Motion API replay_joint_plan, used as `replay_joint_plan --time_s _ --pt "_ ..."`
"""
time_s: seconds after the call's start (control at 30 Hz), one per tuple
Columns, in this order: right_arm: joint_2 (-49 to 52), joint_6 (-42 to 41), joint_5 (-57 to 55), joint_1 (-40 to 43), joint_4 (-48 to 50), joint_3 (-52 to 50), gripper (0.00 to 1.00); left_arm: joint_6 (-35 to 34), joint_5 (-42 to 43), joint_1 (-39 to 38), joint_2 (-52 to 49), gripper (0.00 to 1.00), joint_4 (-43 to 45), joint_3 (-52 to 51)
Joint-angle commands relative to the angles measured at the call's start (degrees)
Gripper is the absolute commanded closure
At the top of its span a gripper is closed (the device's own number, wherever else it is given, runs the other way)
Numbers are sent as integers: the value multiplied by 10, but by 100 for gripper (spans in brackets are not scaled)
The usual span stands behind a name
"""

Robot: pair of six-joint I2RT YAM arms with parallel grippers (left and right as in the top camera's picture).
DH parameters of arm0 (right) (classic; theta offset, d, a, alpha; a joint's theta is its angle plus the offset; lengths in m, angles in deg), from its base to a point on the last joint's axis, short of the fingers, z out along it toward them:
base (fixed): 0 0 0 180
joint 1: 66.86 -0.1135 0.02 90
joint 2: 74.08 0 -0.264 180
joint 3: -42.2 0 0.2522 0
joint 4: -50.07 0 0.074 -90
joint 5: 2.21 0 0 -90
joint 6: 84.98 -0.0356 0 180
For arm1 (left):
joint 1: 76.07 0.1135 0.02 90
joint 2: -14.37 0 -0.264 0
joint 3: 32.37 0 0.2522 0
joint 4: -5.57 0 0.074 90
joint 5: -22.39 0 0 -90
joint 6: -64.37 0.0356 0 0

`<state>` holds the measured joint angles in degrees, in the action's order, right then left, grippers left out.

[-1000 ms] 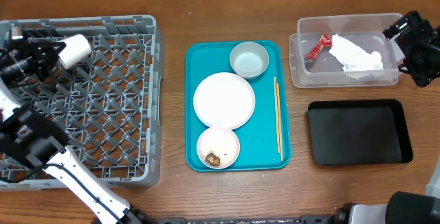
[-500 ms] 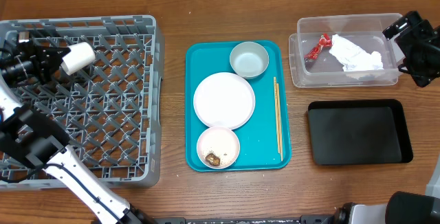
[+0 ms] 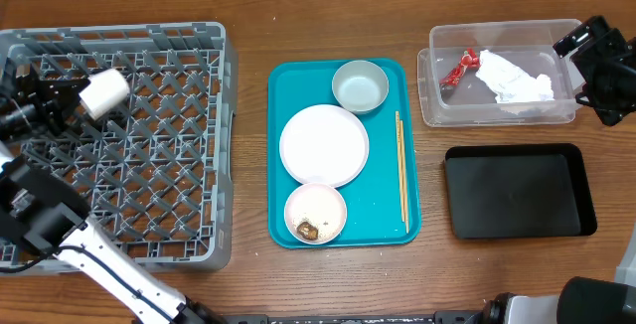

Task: Sort waste into correct bins and load items into the dishwasher
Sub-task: 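Lift the paper cup and carry it over the dish rack, then lower the paper cup into the dish rack and release it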

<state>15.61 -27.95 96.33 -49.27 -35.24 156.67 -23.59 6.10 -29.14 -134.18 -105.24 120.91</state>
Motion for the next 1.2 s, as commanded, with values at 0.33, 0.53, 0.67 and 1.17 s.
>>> replay_joint_plan --time_s 0.33,0.53,0.67,1.17 --pt "1 -2 -6 2 3 6 0 108 -52 4 19 96 31 -163" --pt "1 -2 -6 2 3 6 0 108 -40 29 19 96 53 -181" --pt "1 -2 -6 2 3 6 0 108 -51 35 19 96 61 -180" --pt "1 -2 -6 2 3 6 0 67 -162 38 19 84 14 -118"
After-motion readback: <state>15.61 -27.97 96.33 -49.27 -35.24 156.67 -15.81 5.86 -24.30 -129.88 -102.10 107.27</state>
